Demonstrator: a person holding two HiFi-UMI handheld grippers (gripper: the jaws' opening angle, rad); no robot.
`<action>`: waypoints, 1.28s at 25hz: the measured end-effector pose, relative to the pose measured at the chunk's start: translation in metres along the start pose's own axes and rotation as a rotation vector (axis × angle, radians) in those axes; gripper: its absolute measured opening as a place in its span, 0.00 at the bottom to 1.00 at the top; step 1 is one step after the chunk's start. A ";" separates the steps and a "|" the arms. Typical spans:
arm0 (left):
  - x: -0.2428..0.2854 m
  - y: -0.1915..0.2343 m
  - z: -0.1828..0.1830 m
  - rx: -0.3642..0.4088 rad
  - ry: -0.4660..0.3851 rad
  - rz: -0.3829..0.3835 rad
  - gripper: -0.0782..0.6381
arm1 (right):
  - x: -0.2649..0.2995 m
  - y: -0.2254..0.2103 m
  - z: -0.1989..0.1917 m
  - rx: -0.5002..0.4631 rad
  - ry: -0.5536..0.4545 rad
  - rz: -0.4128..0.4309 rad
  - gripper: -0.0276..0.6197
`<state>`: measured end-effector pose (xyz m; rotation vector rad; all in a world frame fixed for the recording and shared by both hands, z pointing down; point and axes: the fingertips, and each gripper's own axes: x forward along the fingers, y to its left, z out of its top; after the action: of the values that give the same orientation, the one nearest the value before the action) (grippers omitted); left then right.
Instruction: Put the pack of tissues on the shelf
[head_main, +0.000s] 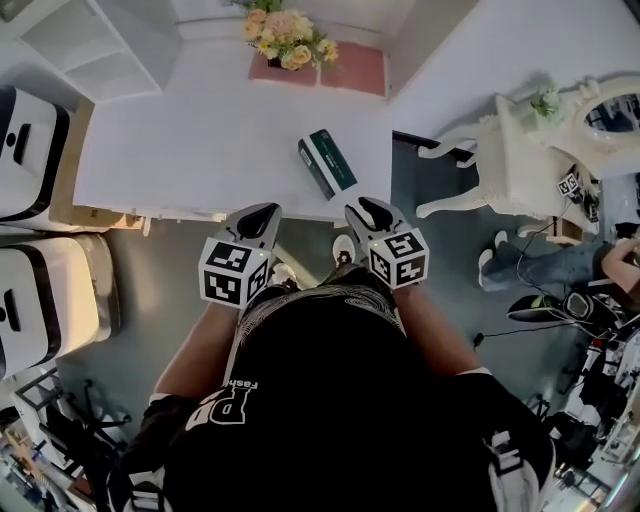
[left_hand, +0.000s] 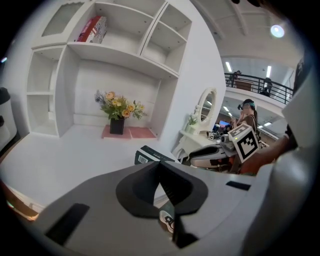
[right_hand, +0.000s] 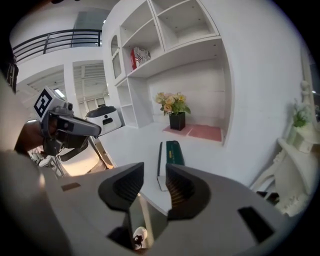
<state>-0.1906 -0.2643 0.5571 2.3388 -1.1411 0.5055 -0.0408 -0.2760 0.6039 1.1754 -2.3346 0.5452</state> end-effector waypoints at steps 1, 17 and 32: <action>0.003 0.002 -0.001 -0.004 0.007 0.006 0.13 | 0.005 -0.005 -0.003 -0.004 0.014 -0.006 0.28; 0.026 0.005 -0.008 -0.104 0.040 0.121 0.13 | 0.098 -0.039 -0.053 -0.134 0.175 0.034 0.69; 0.027 0.009 -0.016 -0.176 0.051 0.204 0.13 | 0.124 -0.040 -0.058 -0.220 0.152 0.049 0.69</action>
<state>-0.1837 -0.2766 0.5858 2.0613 -1.3501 0.5108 -0.0593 -0.3455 0.7269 0.9452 -2.2325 0.3685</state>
